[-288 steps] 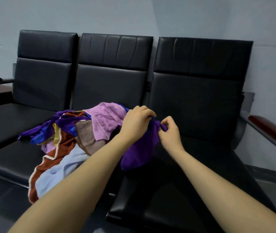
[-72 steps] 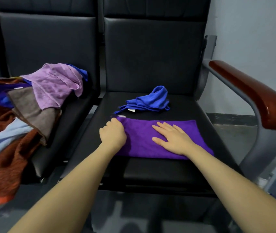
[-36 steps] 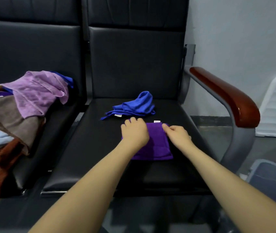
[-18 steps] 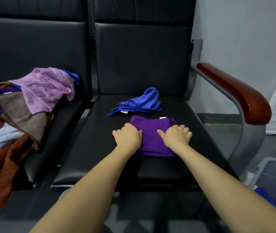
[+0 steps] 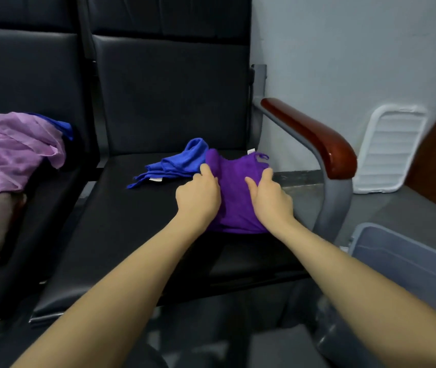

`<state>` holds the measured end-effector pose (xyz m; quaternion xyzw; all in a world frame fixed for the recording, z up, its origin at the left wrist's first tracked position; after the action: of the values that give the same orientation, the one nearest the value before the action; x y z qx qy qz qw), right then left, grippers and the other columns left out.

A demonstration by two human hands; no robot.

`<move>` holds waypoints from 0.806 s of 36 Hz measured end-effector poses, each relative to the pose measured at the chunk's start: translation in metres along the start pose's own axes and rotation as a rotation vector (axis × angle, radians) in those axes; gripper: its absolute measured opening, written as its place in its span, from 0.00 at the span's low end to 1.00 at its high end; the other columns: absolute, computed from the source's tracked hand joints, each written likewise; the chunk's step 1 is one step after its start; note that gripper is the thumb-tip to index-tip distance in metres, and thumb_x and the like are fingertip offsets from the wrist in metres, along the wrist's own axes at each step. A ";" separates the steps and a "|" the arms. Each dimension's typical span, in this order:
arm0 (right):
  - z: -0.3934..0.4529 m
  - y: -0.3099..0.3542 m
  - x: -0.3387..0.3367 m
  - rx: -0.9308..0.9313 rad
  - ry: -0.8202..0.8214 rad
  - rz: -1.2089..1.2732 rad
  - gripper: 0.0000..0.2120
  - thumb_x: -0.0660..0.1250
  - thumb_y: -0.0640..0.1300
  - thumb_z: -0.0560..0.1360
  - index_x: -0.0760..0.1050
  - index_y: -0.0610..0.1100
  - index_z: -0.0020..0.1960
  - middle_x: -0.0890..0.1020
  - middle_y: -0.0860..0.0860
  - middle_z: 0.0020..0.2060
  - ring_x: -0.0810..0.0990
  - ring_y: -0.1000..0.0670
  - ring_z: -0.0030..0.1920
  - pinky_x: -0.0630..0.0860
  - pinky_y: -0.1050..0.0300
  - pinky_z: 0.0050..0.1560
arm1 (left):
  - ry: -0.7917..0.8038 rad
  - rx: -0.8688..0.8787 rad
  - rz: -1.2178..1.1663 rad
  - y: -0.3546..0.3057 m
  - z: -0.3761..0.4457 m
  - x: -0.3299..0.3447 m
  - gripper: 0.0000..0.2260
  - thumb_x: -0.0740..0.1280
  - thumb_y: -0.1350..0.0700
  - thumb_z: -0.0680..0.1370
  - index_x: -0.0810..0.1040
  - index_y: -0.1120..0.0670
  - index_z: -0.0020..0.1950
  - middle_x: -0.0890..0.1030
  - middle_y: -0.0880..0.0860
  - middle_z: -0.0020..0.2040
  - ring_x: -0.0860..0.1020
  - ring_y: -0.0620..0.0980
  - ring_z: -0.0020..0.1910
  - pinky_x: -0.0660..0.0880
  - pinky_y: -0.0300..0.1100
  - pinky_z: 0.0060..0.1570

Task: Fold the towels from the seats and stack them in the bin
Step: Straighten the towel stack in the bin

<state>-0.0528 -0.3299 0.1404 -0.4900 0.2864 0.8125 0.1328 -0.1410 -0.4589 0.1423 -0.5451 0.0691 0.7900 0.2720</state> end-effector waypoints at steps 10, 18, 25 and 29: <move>-0.016 -0.095 -0.110 0.124 -0.244 -0.173 0.23 0.50 0.56 0.82 0.62 0.38 0.65 0.82 0.39 0.48 0.81 0.37 0.50 0.72 0.48 0.43 | -0.177 0.288 -0.142 -0.144 -0.011 -0.038 0.17 0.51 0.48 0.83 0.66 0.60 0.63 0.79 0.56 0.52 0.81 0.61 0.46 0.65 0.46 0.35; -0.052 -0.214 -0.166 0.268 -0.305 -0.143 0.20 0.51 0.56 0.81 0.64 0.39 0.59 0.82 0.40 0.45 0.81 0.38 0.45 0.67 0.51 0.38 | -0.197 0.569 -0.224 -0.284 -0.065 -0.036 0.15 0.75 0.49 0.67 0.77 0.58 0.43 0.78 0.52 0.28 0.76 0.54 0.19 0.66 0.37 0.18; -0.079 -0.331 -0.160 0.439 -0.266 -0.150 0.20 0.52 0.56 0.81 0.64 0.38 0.59 0.81 0.38 0.49 0.80 0.36 0.48 0.73 0.48 0.43 | 0.170 0.623 -0.302 -0.380 -0.095 0.051 0.16 0.52 0.49 0.83 0.65 0.60 0.63 0.77 0.58 0.57 0.79 0.60 0.52 0.71 0.49 0.43; -0.098 -0.405 -0.124 0.582 -0.170 -0.058 0.21 0.54 0.56 0.81 0.64 0.38 0.60 0.80 0.37 0.52 0.79 0.35 0.51 0.72 0.47 0.44 | 0.339 0.610 -0.292 -0.416 -0.113 0.114 0.16 0.51 0.49 0.84 0.64 0.60 0.63 0.77 0.58 0.58 0.78 0.59 0.54 0.70 0.49 0.45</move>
<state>0.2791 -0.0560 0.0778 -0.3697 0.4808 0.7303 0.3144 0.1325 -0.1142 0.0734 -0.5661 0.2666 0.5847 0.5162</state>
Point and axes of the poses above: each hand's wrist, its own z-axis towards the middle knuckle, its own x-axis out of the palm, y = z × x, the point moved 10 cm from there along z, towards the middle knuckle
